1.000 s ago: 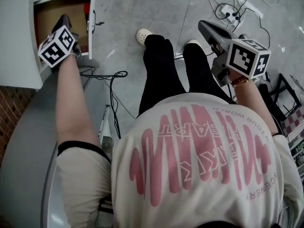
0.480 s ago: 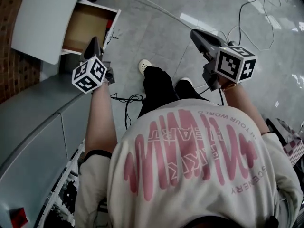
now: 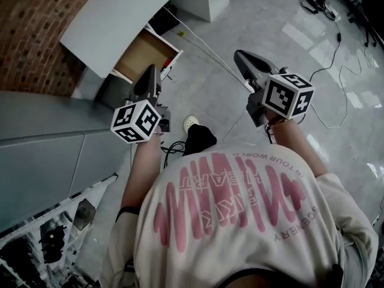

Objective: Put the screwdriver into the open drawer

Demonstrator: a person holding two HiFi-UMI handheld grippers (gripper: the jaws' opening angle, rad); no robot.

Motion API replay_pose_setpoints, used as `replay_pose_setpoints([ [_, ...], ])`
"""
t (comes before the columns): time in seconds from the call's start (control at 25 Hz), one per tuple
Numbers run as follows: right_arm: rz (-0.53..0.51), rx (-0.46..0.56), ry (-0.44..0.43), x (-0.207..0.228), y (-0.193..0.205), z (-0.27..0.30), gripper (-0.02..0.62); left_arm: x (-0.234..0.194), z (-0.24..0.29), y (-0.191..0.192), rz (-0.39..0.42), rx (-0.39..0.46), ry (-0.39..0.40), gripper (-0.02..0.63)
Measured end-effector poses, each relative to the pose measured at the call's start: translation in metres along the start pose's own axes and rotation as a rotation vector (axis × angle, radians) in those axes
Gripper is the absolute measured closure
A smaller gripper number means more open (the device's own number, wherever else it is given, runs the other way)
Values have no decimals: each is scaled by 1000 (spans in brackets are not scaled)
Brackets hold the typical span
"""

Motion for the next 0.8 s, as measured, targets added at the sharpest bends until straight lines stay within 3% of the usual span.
replay_pose_setpoints([
  [0.36, -206, 30, -66, -49, -17, -26, 583, 59, -73, -21, 24, 156, 23, 604],
  [0.8, -240, 54, -86, -66, 6, -62, 583, 84, -120, 17, -12, 157, -42, 604],
])
Point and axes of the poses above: the fingertips, and each gripper's own axes: z forward along the fingers, x to its right, y out of its underside, the point moved 10 cm from there along -z, backward along the fingers, and after that the axes turned 14 degrees about -x, right-handed, at the moved point
